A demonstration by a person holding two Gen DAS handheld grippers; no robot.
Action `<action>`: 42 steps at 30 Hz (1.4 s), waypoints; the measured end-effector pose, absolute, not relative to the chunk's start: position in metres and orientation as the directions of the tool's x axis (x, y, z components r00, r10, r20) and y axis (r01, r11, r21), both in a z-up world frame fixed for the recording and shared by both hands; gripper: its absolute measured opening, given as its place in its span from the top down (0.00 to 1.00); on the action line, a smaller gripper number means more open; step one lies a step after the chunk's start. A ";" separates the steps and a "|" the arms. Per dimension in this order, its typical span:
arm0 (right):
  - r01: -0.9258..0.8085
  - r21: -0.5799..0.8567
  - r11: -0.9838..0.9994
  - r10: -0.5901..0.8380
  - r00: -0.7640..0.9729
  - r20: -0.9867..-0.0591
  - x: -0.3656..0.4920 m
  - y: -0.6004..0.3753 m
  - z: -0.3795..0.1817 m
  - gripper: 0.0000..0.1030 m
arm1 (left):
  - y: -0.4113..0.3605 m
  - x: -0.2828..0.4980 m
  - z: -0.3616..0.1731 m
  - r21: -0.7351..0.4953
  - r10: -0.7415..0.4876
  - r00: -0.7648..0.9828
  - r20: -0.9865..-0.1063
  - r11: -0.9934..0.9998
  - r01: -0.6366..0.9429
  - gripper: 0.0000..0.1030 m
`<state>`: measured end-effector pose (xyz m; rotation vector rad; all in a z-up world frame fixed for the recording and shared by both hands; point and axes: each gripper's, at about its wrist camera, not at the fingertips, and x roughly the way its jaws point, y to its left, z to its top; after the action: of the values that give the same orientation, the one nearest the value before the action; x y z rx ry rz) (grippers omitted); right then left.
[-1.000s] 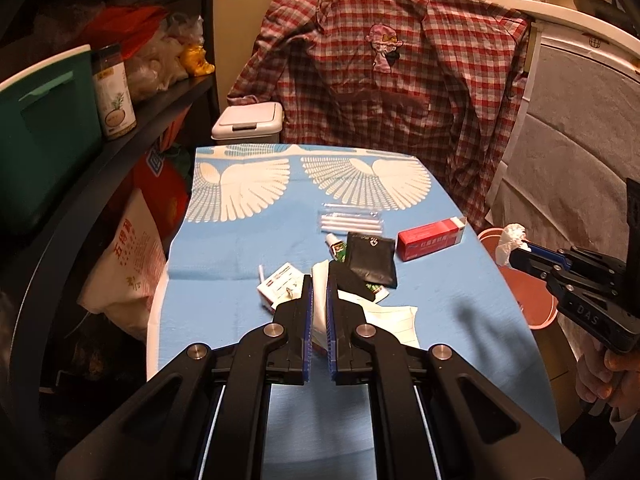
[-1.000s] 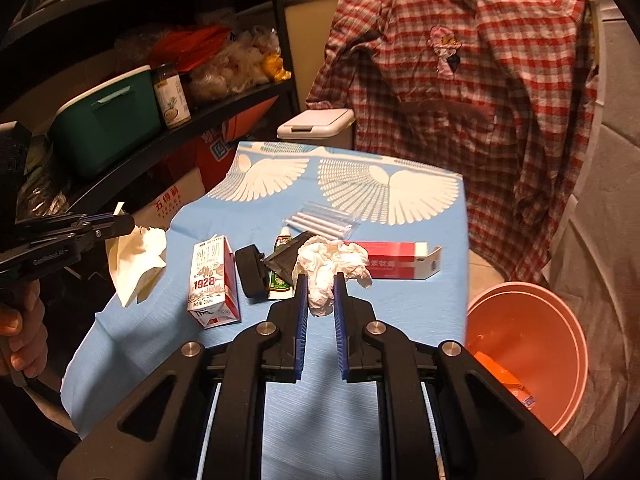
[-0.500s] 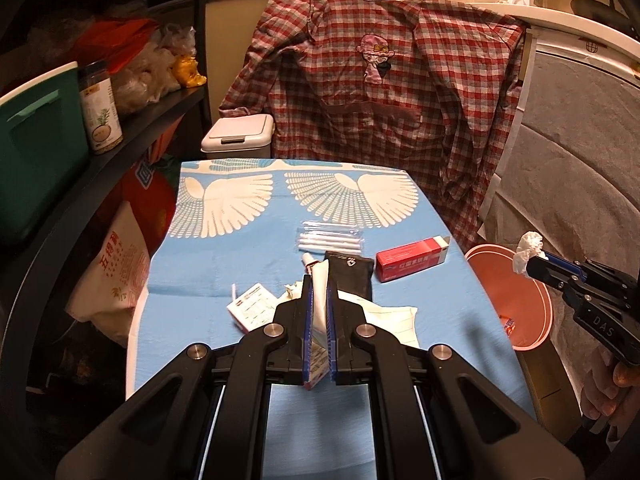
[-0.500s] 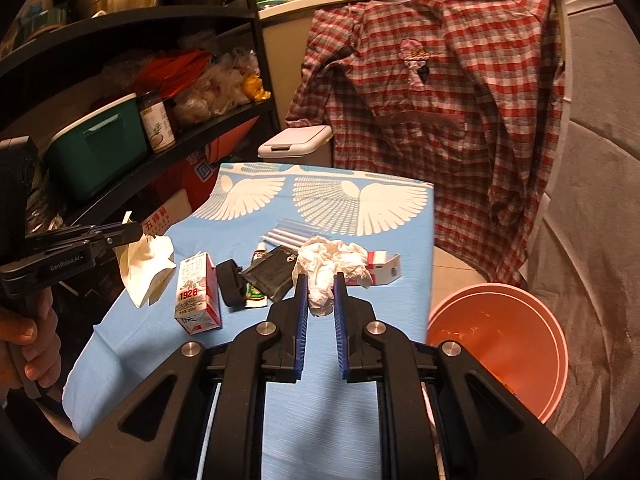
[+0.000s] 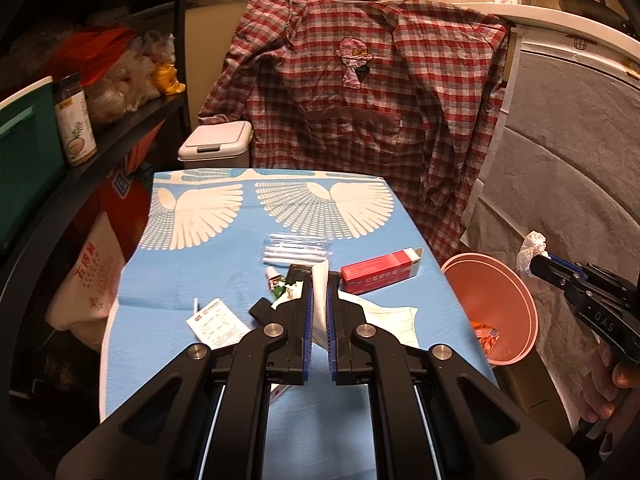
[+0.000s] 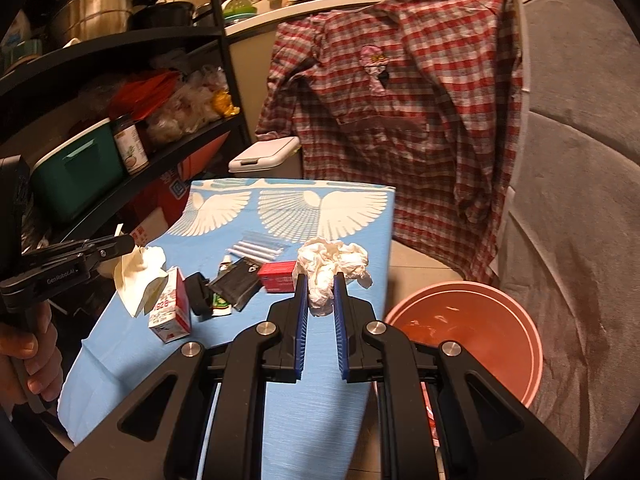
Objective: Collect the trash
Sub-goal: 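Carry the tissue to the pink bucket with the right tool while the left carries its item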
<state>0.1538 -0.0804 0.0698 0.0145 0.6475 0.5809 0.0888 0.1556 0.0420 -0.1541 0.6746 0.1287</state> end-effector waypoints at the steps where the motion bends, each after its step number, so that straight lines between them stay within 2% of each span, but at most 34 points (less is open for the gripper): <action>1: -0.501 0.190 0.844 0.512 0.648 -0.564 0.155 -0.083 0.070 0.87 | 0.154 0.090 0.042 -0.101 0.066 0.774 -0.629 0.981 -0.165 0.94; 42: -0.303 0.200 0.932 0.361 0.726 -0.586 0.198 -0.175 0.066 0.87 | 0.058 0.153 0.042 -0.137 -0.054 0.795 -0.605 0.990 -0.036 0.94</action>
<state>0.1977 -0.1748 0.0655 0.0925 0.6648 0.3667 0.1534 0.0578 0.0415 -0.1440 0.6527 -0.0097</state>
